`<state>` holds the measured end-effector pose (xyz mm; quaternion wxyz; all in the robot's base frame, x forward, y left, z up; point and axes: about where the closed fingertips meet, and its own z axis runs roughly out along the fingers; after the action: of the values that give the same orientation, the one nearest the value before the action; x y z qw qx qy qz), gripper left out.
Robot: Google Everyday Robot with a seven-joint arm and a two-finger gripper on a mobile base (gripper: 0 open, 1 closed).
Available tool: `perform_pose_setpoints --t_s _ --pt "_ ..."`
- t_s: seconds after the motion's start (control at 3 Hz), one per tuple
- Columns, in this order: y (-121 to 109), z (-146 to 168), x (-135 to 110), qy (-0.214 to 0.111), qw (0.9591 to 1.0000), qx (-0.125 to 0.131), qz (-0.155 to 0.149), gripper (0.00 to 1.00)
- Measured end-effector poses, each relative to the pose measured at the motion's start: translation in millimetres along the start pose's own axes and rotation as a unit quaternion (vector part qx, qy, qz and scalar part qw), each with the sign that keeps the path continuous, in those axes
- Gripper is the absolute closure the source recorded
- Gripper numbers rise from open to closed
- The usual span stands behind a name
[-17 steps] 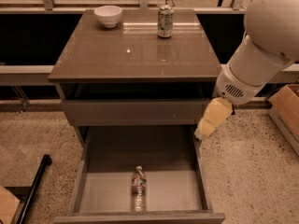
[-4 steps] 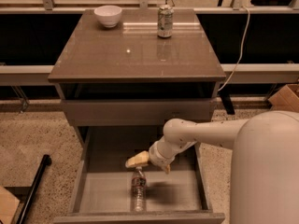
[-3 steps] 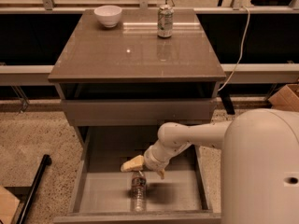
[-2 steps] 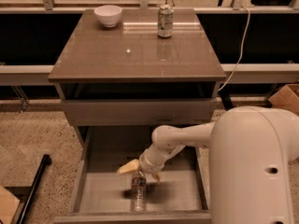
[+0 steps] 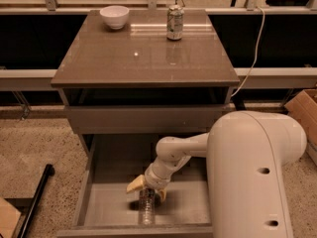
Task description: Pick water bottle from middle drawer and place on counter
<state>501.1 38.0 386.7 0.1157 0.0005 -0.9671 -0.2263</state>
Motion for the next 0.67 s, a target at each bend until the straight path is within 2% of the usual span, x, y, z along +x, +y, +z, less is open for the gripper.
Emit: perform_pose_setpoints --t_s 0.67 --pt "-3.4 14.5 3.1 0.016 0.9997 0.007 0.018 0.65"
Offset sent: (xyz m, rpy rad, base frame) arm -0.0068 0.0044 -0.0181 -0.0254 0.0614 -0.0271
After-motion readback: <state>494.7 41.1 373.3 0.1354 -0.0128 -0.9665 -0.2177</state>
